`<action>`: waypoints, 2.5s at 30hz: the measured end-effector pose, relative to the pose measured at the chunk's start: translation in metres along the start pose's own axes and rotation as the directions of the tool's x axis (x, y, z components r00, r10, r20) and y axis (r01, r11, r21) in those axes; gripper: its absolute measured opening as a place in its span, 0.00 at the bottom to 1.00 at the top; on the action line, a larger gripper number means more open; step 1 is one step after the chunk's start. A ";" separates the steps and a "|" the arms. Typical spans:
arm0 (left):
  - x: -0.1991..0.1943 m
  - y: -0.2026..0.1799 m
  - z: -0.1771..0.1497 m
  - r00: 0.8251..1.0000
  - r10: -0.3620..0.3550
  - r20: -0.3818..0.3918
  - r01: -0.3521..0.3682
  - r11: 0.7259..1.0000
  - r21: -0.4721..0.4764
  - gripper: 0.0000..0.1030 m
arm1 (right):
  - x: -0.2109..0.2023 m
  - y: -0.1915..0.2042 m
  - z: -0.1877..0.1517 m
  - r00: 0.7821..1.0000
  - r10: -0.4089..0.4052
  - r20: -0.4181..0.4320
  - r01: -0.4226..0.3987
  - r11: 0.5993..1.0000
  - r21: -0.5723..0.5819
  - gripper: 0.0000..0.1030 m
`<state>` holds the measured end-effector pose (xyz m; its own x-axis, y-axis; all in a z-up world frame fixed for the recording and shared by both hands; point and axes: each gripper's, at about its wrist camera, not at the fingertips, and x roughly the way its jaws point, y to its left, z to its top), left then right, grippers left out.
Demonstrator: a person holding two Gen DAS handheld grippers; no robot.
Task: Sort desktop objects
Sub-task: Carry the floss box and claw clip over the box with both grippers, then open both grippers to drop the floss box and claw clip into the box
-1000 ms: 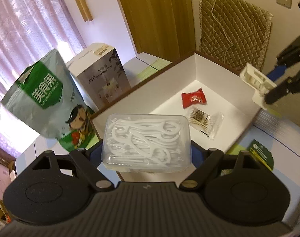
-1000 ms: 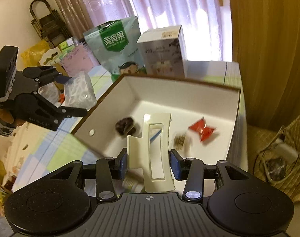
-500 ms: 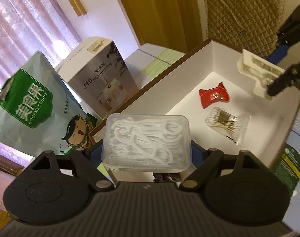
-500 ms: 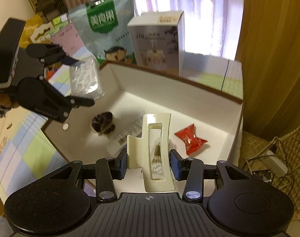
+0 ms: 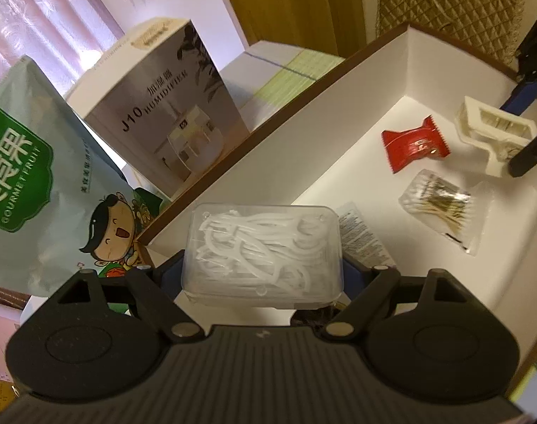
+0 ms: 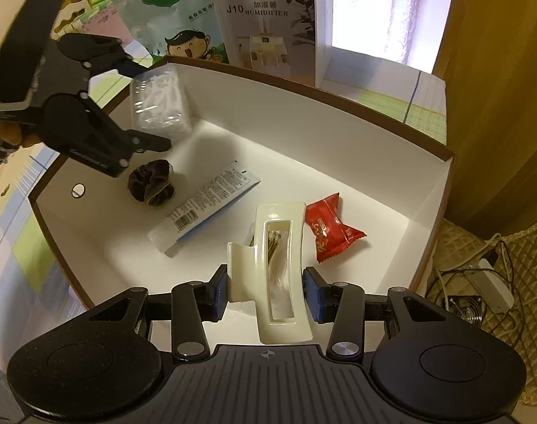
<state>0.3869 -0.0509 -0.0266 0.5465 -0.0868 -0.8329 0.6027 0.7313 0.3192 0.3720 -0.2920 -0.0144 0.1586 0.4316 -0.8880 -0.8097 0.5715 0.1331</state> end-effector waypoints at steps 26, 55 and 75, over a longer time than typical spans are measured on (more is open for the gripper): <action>0.031 0.000 -0.001 0.998 0.054 -0.026 -0.053 0.998 0.045 0.81 | 0.006 0.000 -0.003 0.996 0.014 -0.085 -0.025 0.992 -0.127 0.45; -0.022 -0.007 -0.018 0.999 -0.030 -0.027 0.028 0.998 -0.052 0.81 | -0.010 0.017 -0.013 0.980 -0.019 -0.196 -0.030 0.970 -0.243 0.45; -0.065 -0.022 -0.018 1.000 -0.002 0.007 0.002 0.998 -0.062 0.82 | -0.052 0.034 -0.031 0.993 -0.049 -0.104 0.026 0.977 -0.210 0.45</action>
<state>0.3280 -0.0492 0.0124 0.5497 -0.0929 -0.8302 0.5664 0.7719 0.2886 0.3185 -0.3166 0.0223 0.1381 0.3280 -0.9345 -0.9060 0.4231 0.0146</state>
